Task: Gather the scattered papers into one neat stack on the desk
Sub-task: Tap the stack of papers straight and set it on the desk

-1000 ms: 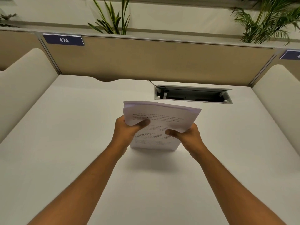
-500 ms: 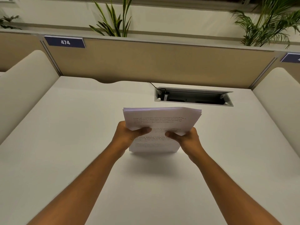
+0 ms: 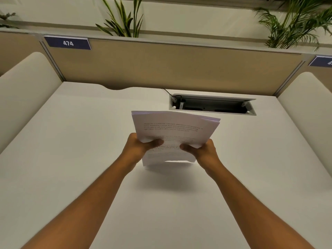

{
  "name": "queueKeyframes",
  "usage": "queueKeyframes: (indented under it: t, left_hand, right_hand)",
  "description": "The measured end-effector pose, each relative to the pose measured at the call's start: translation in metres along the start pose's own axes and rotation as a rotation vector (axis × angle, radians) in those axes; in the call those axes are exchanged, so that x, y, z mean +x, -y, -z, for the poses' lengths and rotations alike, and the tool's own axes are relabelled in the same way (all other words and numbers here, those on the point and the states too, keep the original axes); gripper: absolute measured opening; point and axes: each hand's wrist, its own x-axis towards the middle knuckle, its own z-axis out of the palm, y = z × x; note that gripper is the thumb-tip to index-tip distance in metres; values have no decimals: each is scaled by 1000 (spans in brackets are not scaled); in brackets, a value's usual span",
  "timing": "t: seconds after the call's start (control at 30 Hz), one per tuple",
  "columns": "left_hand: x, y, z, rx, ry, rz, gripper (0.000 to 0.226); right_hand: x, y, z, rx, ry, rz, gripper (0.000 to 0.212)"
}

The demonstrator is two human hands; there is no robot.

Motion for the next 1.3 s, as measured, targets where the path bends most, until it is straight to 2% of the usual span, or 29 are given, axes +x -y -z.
queueKeyframes:
  t: [0.17,0.3,0.43,0.53,0.6,0.73,0.93,1.17,1.3]
  left_hand:
    - [-8,27,-2,33,26,75,47]
    - [-7,28,0,22,-28,47,42]
    - [-8,31,-2,57,1,68,50]
    - [-8,32,-3,49,-22,53,45]
    - [-7,30,0,29,-5,29,43]
    - [-6,38,3,46,65,63,50]
    - [-7,42,5,94,63,28,41]
    - [-17,48,-1,143,89,141,45]
    - [-18,45,8,114,171,193,44]
  right_hand:
    - [-4,-18,-3,-20,50,-41,49]
    - [-3,-16,-1,7,29,-28,49]
    - [-4,-26,-4,-24,39,-45,47]
    - [-4,-24,-5,-7,20,-44,52]
    - [-1,-22,-3,-9,-5,-36,55]
    - [-2,-30,-1,-20,35,-45,48]
    - [-2,-35,4,5,65,-67,45]
    - [-5,-38,2,-6,68,-170,44]
    - [-8,-36,7,34,126,-232,45]
